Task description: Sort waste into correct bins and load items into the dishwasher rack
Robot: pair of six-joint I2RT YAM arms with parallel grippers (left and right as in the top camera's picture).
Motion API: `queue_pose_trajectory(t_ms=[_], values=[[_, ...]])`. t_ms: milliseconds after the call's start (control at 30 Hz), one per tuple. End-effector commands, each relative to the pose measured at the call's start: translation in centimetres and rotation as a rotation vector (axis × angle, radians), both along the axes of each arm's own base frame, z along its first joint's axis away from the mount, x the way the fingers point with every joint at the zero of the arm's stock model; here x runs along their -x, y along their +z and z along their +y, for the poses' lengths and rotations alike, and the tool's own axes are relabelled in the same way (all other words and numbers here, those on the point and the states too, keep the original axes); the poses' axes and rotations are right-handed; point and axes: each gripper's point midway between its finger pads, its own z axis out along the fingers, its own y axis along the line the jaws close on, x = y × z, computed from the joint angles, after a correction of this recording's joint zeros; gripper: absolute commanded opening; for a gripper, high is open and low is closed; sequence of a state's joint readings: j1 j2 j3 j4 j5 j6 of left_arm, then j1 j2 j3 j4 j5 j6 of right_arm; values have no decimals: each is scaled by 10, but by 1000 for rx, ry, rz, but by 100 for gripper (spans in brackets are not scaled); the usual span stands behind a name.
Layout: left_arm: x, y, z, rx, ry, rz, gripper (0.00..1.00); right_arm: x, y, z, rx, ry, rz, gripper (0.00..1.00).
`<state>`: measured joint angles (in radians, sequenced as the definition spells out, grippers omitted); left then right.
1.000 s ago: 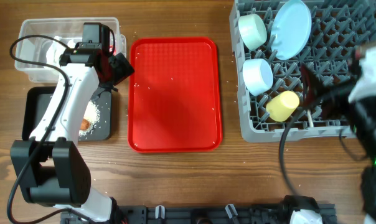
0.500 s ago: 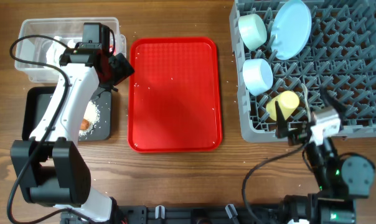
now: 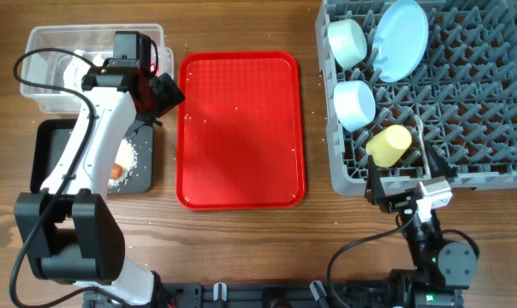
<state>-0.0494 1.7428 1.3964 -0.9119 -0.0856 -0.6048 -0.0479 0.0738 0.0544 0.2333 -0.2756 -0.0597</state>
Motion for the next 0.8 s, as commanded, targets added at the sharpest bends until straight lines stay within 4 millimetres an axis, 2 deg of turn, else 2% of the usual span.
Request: queue_pose_trajectory(t_ms=[0,133,233,767], values=[[-3,13,4,-11,16,-38,100,-2,-12,-7,-105,-25,25,100],[-3,13,4,-11,16,-38,100,-3,-33,-7,-89,-36,97,100],[-3,13,4,-11,16,-38,100,-5,-61,-4,-81,-28,215,100],[-3,13,4,-11,16,-38,100,-5,-60,-5,-82,-28,210,100]])
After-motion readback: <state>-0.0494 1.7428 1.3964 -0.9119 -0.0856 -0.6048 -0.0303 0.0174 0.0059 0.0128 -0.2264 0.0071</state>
